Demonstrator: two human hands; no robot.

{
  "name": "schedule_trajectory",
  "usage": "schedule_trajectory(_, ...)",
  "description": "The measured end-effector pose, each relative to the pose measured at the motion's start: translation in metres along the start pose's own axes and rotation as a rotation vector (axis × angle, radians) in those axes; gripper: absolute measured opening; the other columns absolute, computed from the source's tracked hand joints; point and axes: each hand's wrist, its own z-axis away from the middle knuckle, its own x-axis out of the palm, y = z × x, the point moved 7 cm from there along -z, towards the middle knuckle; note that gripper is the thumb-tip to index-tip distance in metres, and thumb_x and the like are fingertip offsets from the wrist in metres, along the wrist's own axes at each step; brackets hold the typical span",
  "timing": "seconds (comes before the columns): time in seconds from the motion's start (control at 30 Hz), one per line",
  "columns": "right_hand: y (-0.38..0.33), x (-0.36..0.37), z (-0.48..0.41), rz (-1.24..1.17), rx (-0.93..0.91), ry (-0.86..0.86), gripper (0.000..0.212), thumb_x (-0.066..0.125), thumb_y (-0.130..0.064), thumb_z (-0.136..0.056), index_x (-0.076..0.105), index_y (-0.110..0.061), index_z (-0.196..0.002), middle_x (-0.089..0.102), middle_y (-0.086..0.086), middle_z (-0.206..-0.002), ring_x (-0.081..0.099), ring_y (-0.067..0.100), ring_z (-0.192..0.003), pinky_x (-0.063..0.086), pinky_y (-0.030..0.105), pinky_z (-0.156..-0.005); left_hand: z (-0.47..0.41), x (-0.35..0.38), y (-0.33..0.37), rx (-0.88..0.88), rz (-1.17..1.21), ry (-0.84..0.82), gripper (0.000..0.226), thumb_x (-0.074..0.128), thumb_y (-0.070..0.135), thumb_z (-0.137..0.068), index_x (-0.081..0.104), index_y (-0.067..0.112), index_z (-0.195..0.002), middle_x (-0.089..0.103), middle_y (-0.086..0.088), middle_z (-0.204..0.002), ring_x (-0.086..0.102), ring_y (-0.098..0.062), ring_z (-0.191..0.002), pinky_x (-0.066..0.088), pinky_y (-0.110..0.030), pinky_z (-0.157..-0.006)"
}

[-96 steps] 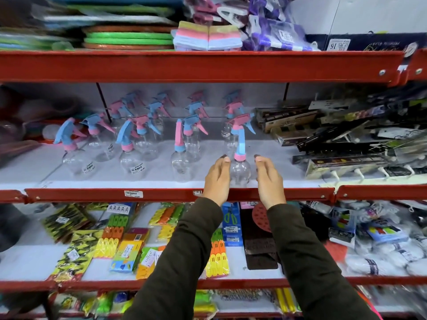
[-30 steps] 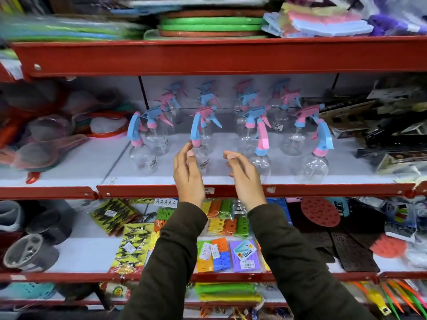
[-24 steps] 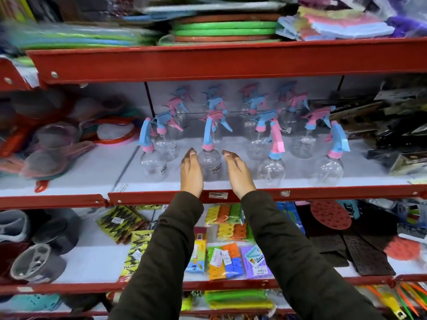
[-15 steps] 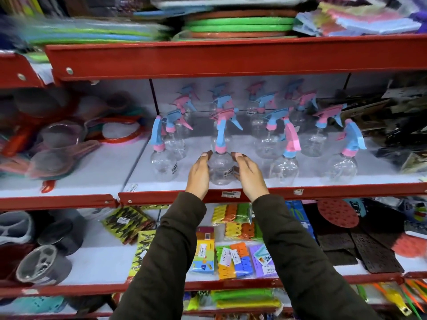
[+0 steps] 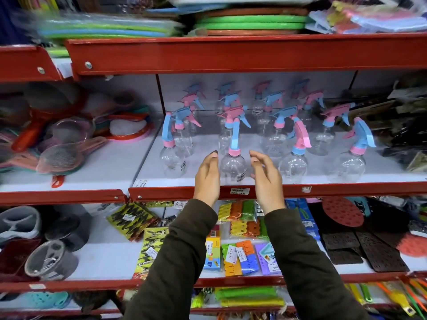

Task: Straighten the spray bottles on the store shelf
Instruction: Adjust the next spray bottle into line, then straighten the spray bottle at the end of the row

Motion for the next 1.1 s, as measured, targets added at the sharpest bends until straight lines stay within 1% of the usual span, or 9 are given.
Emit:
schedule_trajectory(0.27,-0.033,0.035,0.028,-0.184,-0.111,-0.052,0.024,0.049,-0.017,-0.102,0.07,-0.008,-0.111,0.073,0.006,-0.106,0.071,0.014,-0.1,0.057,0.025,-0.083,0.011,-0.047,0.011,0.159,0.132,0.204,0.033,0.033,0.036,-0.103,0.058,0.028,-0.123,0.061,0.0,-0.132,0.057,-0.019,-0.122,0.041,-0.044,-0.112)
schedule_trajectory(0.37,-0.023,0.072,0.024,-0.165,-0.027,-0.146,0.023,0.048,-0.022,-0.103,0.07,-0.02,-0.111,0.072,0.001,-0.114,0.069,0.018,-0.111,0.058,0.034,-0.094,0.009,-0.072,0.012,0.187,0.121,0.291,0.034,0.033,0.037,-0.102,0.058,0.027,-0.122,0.06,-0.001,-0.132,0.055,-0.021,-0.125,0.041,-0.046,-0.112)
schedule_trajectory(0.5,-0.005,0.123,0.01,-0.115,0.097,-0.249,0.025,0.046,-0.033,-0.101,0.065,-0.03,-0.118,0.064,-0.008,-0.127,0.057,0.017,-0.129,0.043,0.047,-0.117,-0.004,-0.104,0.012,0.13,0.056,0.374,0.041,0.034,0.041,-0.1,0.052,0.023,-0.132,0.048,-0.003,-0.143,0.045,-0.012,-0.127,0.032,-0.04,-0.118)
schedule_trajectory(0.57,-0.004,0.143,0.002,-0.105,0.169,-0.259,0.03,0.046,-0.036,-0.102,0.062,-0.026,-0.125,0.059,-0.009,-0.128,0.053,0.016,-0.129,0.039,0.046,-0.119,-0.015,-0.116,0.013,0.062,0.01,0.364,0.048,0.03,0.041,-0.102,0.043,0.02,-0.143,0.036,-0.005,-0.152,0.037,-0.013,-0.134,0.023,-0.032,-0.118)
schedule_trajectory(0.67,-0.006,0.161,-0.006,-0.104,0.235,-0.287,0.026,0.046,-0.036,-0.101,0.061,-0.028,-0.121,0.057,-0.007,-0.129,0.051,0.015,-0.126,0.039,0.045,-0.12,-0.032,-0.118,0.015,-0.063,-0.022,0.258,0.063,0.03,0.054,-0.095,0.041,0.018,-0.146,0.038,-0.009,-0.155,0.035,-0.023,-0.144,0.02,-0.036,-0.122)
schedule_trajectory(0.77,-0.002,0.178,-0.008,-0.091,0.243,-0.307,0.047,0.048,-0.053,-0.085,0.065,-0.028,-0.121,0.064,0.0,-0.138,0.057,0.021,-0.13,0.042,0.047,-0.117,-0.047,-0.123,0.006,-0.131,0.015,0.142,0.068,0.031,0.062,-0.089,0.053,0.019,-0.137,0.059,-0.01,-0.138,0.056,-0.023,-0.126,0.036,-0.044,-0.116)
schedule_trajectory(0.83,0.009,0.182,-0.011,-0.117,0.248,-0.3,0.057,0.047,-0.062,-0.074,0.066,-0.031,-0.119,0.066,0.004,-0.137,0.059,0.024,-0.129,0.043,0.048,-0.116,-0.043,-0.127,0.011,-0.139,0.028,0.12,0.06,0.028,0.053,-0.097,0.054,0.015,-0.136,0.064,-0.007,-0.129,0.06,-0.019,-0.114,0.043,-0.036,-0.108)
schedule_trajectory(1.0,0.003,0.178,0.006,-0.148,0.27,-0.309,0.045,0.052,-0.067,-0.072,0.067,-0.04,-0.105,0.069,0.002,-0.132,0.062,0.023,-0.126,0.044,0.048,-0.115,-0.023,-0.131,0.022,-0.121,0.039,0.052,0.051,0.019,0.037,-0.104,0.049,0.01,-0.137,0.055,0.004,-0.109,0.054,0.001,-0.085,0.046,-0.01,-0.071)
schedule_trajectory(1.1,0.001,0.176,0.017,-0.115,0.237,-0.295,0.041,0.05,-0.064,-0.075,0.067,-0.04,-0.104,0.069,0.002,-0.13,0.061,0.021,-0.126,0.044,0.048,-0.116,-0.014,-0.133,0.026,-0.116,0.059,0.049,0.054,0.015,0.039,-0.104,0.048,0.011,-0.137,0.052,0.003,-0.114,0.052,-0.009,-0.094,0.038,-0.021,-0.09)
